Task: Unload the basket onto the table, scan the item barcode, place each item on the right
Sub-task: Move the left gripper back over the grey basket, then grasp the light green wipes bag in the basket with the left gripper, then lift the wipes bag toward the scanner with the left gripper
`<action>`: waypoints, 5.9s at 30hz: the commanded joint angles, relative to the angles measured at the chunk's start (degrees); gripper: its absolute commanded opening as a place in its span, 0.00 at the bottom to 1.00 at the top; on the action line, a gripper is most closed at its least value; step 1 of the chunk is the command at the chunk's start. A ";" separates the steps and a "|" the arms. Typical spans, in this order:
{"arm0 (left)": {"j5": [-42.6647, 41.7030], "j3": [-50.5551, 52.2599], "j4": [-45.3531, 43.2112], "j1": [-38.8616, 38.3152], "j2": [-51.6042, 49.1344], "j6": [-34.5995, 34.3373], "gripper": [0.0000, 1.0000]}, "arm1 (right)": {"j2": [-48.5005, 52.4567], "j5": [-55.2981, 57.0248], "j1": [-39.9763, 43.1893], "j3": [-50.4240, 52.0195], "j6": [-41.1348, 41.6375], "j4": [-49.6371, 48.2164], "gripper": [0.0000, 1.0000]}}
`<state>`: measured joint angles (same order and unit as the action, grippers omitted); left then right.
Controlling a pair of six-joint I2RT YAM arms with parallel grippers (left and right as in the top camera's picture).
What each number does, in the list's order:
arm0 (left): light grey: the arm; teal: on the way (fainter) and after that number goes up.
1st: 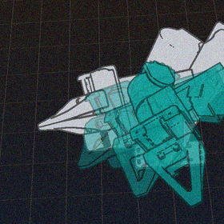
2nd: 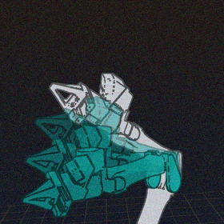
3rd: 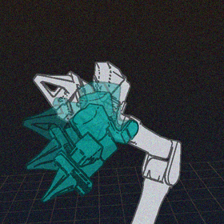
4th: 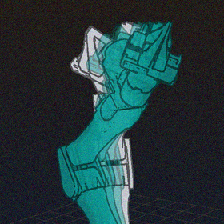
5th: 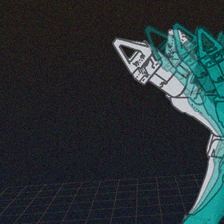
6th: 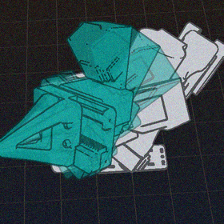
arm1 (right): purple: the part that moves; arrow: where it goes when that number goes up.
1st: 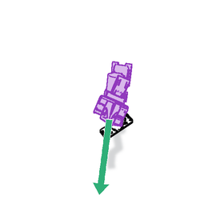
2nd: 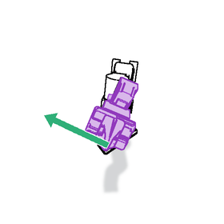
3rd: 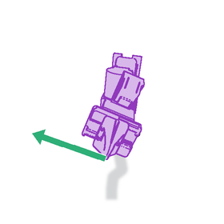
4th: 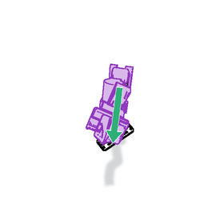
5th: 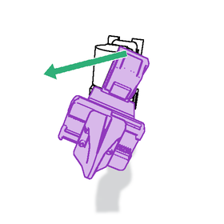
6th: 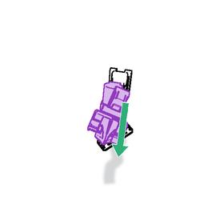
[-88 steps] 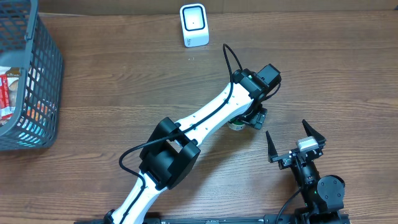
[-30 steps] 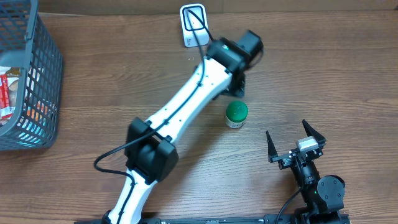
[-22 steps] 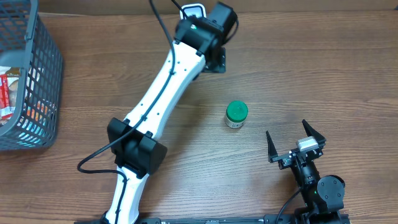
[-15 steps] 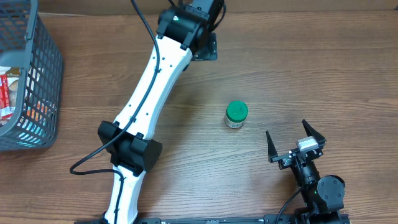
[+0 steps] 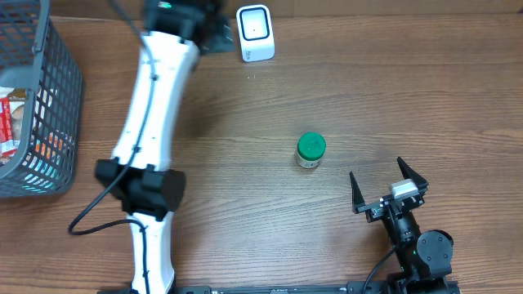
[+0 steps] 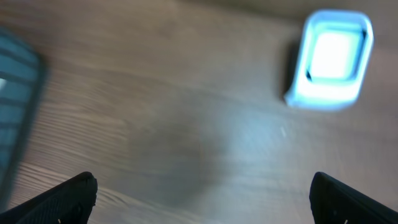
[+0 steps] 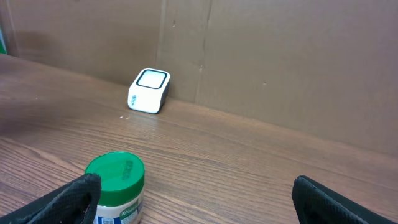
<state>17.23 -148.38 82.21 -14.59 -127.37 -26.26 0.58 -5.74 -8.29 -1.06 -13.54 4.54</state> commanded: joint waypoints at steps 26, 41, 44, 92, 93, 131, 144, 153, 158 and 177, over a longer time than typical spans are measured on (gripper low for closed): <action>-1.86 -6.45 14.58 49.24 -2.40 1.03 1.00 | -0.42 0.09 0.02 0.61 -0.02 -0.26 1.00; -9.79 -2.27 13.46 51.01 -8.39 10.45 0.79 | -0.42 0.09 0.02 0.61 -0.02 -0.26 1.00; -9.81 1.05 13.05 50.99 -8.39 8.17 0.76 | -0.42 0.09 0.02 0.61 -0.02 -0.26 1.00; -10.69 19.80 8.26 57.79 -3.54 5.84 0.04 | -0.42 0.11 0.00 0.61 -0.02 -0.26 1.00; -10.97 20.68 7.67 58.12 -3.54 5.81 0.05 | -0.42 0.09 0.02 0.61 -0.02 -0.26 1.00; -21.11 36.70 -5.88 57.70 -3.56 36.41 1.00 | -0.42 0.09 0.02 0.61 -0.02 -0.26 1.00; -22.01 36.89 -7.10 57.68 -3.56 36.33 0.19 | -0.42 0.11 0.00 0.61 -0.02 -0.26 1.00; -26.08 21.66 0.90 57.68 -3.30 33.66 0.04 | -0.42 0.09 0.00 0.61 -0.02 -0.26 1.00; -26.36 2.69 7.26 57.68 -3.28 29.22 0.04 | -0.42 0.11 0.02 0.61 -0.02 -0.26 1.00; -35.30 -23.45 14.60 39.67 12.48 14.29 0.08 | -0.42 0.09 0.02 0.61 -0.02 -0.28 1.00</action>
<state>-16.19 -170.30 96.90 31.68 -120.36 -10.02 0.58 -5.74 -8.29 -1.06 -13.52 4.54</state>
